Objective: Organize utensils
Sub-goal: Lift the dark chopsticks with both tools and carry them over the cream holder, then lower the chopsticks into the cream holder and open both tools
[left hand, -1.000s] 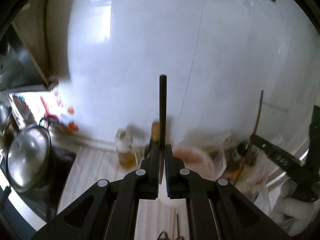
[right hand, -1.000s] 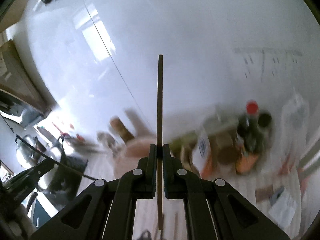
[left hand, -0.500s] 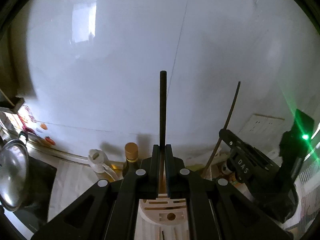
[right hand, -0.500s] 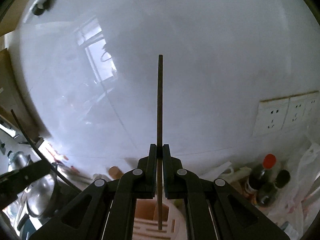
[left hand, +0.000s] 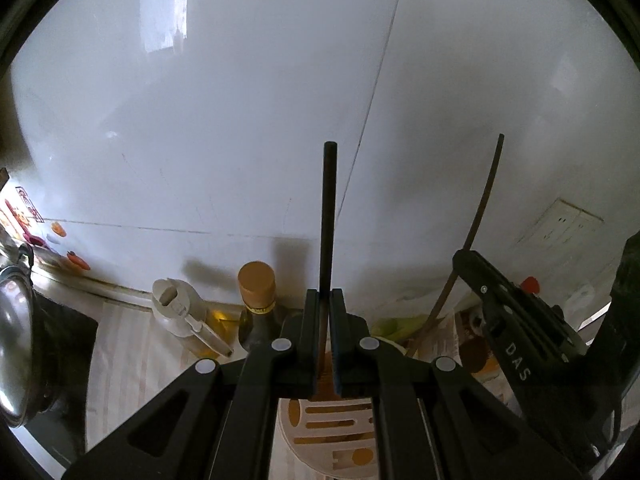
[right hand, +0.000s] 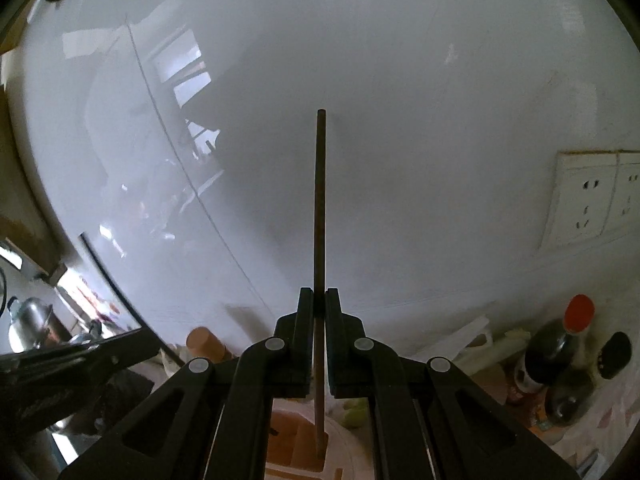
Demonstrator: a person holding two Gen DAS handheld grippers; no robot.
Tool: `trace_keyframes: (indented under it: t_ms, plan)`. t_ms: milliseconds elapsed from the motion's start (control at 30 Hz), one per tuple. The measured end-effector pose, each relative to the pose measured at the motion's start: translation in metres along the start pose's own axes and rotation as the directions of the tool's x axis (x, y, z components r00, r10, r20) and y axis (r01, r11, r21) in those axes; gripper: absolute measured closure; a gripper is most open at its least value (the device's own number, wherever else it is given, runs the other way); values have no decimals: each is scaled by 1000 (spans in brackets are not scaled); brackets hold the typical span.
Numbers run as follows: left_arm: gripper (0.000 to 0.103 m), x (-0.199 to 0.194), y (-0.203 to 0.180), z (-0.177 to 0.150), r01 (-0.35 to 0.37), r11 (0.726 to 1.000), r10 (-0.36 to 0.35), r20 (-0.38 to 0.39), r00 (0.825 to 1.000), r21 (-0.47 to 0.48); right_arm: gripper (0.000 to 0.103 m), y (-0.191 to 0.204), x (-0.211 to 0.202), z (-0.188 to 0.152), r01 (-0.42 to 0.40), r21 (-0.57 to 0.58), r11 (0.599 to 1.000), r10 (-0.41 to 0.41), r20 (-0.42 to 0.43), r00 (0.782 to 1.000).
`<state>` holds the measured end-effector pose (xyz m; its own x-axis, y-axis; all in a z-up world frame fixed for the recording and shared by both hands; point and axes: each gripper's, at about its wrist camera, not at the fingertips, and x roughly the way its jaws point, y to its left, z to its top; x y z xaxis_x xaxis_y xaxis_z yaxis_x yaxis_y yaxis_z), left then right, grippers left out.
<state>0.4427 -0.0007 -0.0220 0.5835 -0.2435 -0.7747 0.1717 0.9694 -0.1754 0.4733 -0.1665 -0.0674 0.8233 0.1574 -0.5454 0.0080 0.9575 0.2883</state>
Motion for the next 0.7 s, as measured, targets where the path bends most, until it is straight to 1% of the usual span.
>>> trace_keyframes:
  t_ms: [33,100,167,233,267,300,333,367,400,433,467,500,567,600,633,700]
  plan:
    - [100,1,0,-1,2,1000,-2,-2,1000,-2,97,1,2,-2,-14,-7,1000,14,-13,1000]
    - [96,-2,0,-2,-25,1000,25,-3,1000,-11,97,3,5,-5,-18,-21,1000,18,-33,999]
    - [94,-4,-1,-3,-47,999,47,1,999,-6,97,4,5,-7,-19,-33,999,18,-52,998]
    - [87,-7,-1,-4,-68,998,68,4,998,2,96,5,-1,-6,-21,-32,999,19,-61,998]
    - [74,-9,-2,-4,-75,997,75,5,997,5,93,4,-4,-7,-17,-31,999,14,-64,998]
    - [51,-13,-1,-6,-92,996,92,10,996,4,90,6,-8,-7,-15,-31,999,13,-66,998]
    - [39,-14,0,-7,-102,995,102,16,995,2,85,4,-13,-7,-12,-28,1000,10,-69,998]
    - [23,-18,2,-9,-116,993,116,27,993,-1,80,2,-17,-8,-6,-25,1000,5,-72,997]
    - [20,-24,3,-11,-126,992,126,43,991,-5,77,0,-22,-9,0,-20,1000,-2,-75,997]
    - [19,-29,5,-14,-134,991,134,53,990,-7,71,-1,-29,-10,0,-12,1000,-1,-77,997]
    - [14,-29,6,-16,-137,991,137,52,989,-7,65,-1,-35,-8,2,-9,1000,-2,-77,997]
    - [8,-32,7,-19,-136,991,137,49,989,-9,62,-2,-40,-10,9,-7,1000,-9,-75,997]
    - [0,-37,9,-26,-137,991,137,57,989,-11,46,-7,-53,-14,22,0,1000,-21,-74,997]
    - [0,-40,9,-32,-146,989,146,63,987,-9,41,-9,-59,-16,30,6,1000,-29,-76,997]
    - [0,-41,9,-36,-158,987,158,63,985,-7,33,-11,-66,-19,37,8,999,-36,-78,996]
    - [0,-44,8,-48,-173,985,173,62,983,-7,28,-15,-78,-24,55,10,998,-54,-76,996]
